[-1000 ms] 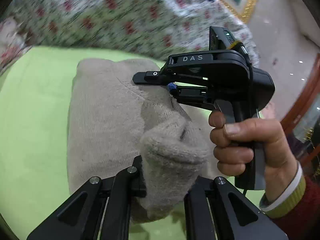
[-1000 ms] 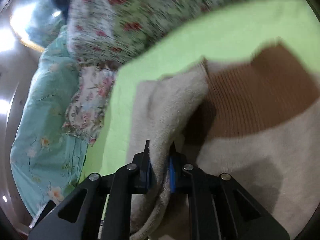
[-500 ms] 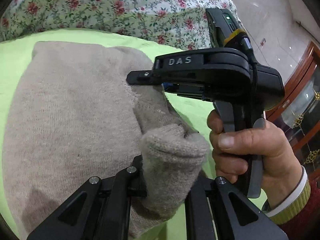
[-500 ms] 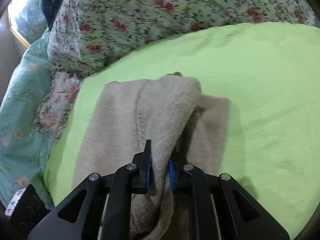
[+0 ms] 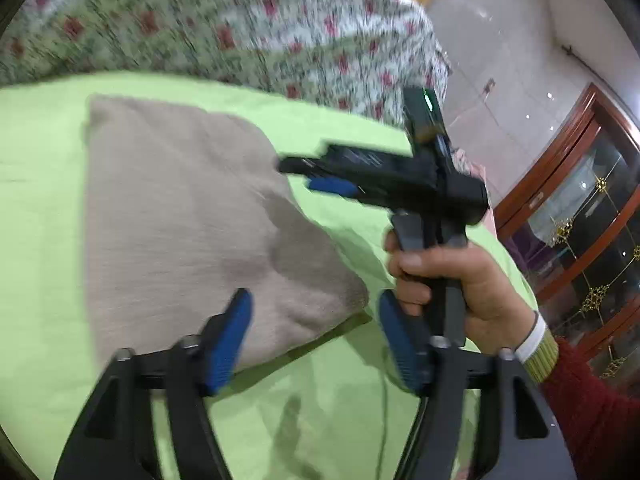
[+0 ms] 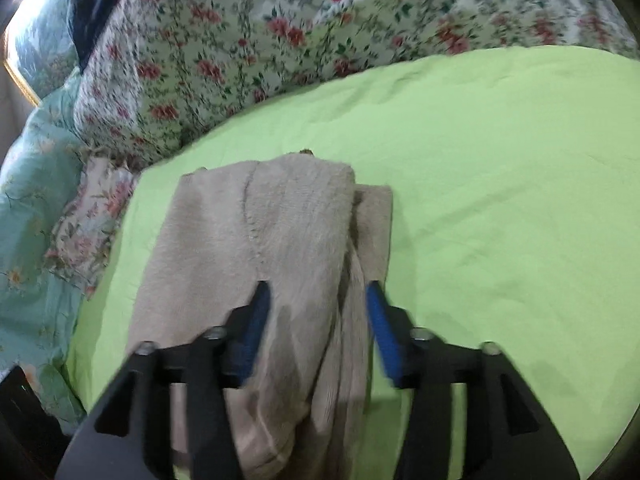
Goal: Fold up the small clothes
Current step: 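Press the folded sweater flat with both grippers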
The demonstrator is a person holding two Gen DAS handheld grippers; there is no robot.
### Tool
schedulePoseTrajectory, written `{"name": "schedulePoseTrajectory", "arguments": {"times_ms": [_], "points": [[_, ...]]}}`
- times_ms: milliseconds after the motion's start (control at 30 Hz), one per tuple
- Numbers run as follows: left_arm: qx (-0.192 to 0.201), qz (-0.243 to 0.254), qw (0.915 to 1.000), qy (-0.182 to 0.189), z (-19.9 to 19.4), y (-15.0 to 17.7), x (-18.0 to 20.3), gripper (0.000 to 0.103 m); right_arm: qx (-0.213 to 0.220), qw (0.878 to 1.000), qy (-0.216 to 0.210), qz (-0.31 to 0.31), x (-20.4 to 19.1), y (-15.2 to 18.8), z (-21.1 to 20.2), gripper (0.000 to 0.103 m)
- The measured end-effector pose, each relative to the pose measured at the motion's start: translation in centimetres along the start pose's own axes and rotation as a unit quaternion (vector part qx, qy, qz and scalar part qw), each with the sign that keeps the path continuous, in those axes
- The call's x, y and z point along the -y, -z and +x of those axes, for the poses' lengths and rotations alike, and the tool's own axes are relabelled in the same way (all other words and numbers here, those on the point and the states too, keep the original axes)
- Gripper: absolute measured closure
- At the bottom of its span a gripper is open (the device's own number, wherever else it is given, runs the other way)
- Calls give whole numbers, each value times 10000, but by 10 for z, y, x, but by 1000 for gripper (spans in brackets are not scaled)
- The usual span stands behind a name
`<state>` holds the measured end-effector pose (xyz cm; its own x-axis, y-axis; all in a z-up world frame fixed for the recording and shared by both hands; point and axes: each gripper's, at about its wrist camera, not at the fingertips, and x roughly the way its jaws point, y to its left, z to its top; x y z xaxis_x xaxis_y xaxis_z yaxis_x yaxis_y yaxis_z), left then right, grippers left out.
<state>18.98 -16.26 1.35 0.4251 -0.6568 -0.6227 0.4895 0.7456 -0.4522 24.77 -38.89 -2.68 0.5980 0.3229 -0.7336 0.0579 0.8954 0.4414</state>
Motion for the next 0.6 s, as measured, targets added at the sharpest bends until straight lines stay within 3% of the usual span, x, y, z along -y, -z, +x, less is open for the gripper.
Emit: {"name": "schedulePoseTrajectory", "arguments": {"times_ms": [67, 133, 200, 367, 600], "points": [[165, -70, 9997, -179, -21, -1, -17, 20, 11, 9999, -118, 22, 1, 7, -11, 32], [224, -239, 9989, -333, -31, -4, -41, 19, -62, 9998, -210, 25, 1, 13, -15, 24], [144, -536, 9972, -498, -28, -10, -68, 19, -152, 9996, -239, 3, 1, 18, -12, 24], [-174, -1401, 9899, -164, -5, -21, -126, 19, -381, 9988, -266, 120, 5, 21, 5, 24], [-379, -1793, 9830, 100, 32, -34, -156, 19, -516, 9981, -319, 144, 7, 19, 19, 24]]}}
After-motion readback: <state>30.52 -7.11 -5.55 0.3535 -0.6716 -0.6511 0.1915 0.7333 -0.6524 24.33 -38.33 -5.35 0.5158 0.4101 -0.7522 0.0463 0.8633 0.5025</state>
